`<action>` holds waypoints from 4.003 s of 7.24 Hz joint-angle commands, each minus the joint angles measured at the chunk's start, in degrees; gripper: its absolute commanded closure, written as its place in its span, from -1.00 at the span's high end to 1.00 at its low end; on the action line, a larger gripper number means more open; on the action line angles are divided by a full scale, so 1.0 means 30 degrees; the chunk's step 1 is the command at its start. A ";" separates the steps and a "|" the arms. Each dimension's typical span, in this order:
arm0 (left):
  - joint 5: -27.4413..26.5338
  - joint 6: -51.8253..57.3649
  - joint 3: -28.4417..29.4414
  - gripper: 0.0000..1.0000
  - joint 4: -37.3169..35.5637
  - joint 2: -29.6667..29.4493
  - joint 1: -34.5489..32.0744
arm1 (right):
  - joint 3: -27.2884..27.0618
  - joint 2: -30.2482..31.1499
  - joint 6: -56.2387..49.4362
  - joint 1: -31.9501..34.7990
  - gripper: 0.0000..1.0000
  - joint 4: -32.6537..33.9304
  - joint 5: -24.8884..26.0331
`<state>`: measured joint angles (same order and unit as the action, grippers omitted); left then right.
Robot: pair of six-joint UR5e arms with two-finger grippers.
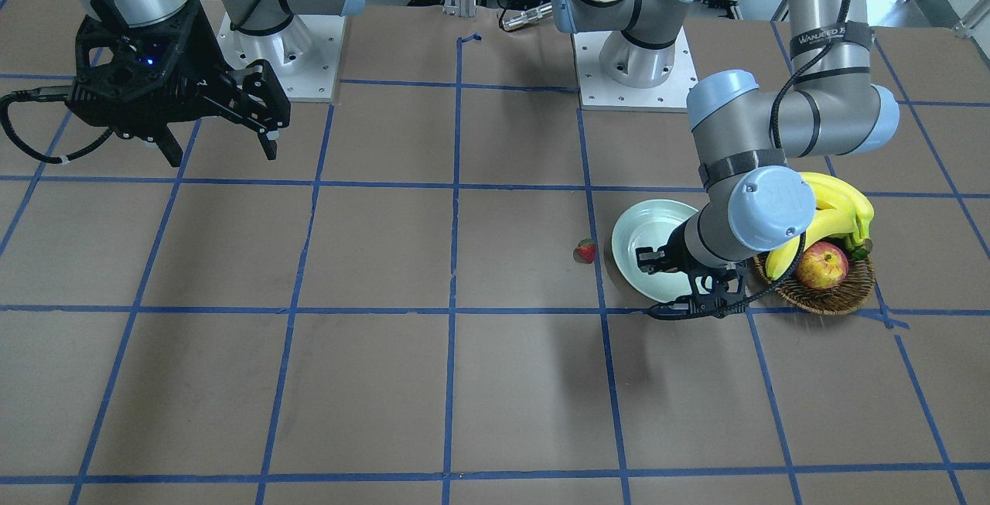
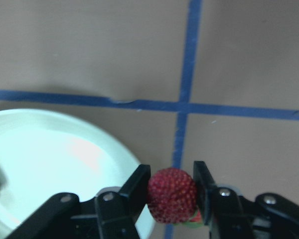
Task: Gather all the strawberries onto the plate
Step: 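Carry the strawberry over the plate and open the left gripper, then move the left gripper to the last strawberry beside the plate, then lower the left gripper and close it on the strawberry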
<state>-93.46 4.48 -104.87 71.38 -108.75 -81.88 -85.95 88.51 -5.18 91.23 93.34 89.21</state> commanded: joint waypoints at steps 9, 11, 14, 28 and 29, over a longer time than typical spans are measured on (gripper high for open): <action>-0.0692 0.1085 0.0670 1.00 0.2276 0.0741 -0.0678 | -0.0001 -0.0001 0.0000 0.0000 1.00 0.0000 0.0000; -0.0836 0.0996 0.1526 1.00 0.2517 0.0773 -0.3015 | -0.0001 -0.0001 -0.0030 0.0000 1.00 0.0000 0.0000; -0.0633 0.3728 0.1354 1.00 0.2253 0.0773 -0.3700 | -0.0001 -0.0001 -0.0030 0.0000 1.00 0.0000 0.0029; 0.0682 1.8135 -0.1311 0.90 -0.1057 -0.0603 -0.4053 | -0.0001 -0.0001 -0.0030 0.0000 1.00 -0.0029 0.0029; 0.0686 1.8193 -0.1574 0.88 -0.1464 -0.0779 -0.4053 | -0.0001 -0.0001 -0.0030 0.0000 1.00 -0.0029 0.0029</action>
<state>-91.99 58.91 -108.75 68.29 -110.46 -93.99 -85.96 88.51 -5.27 91.23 93.29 89.30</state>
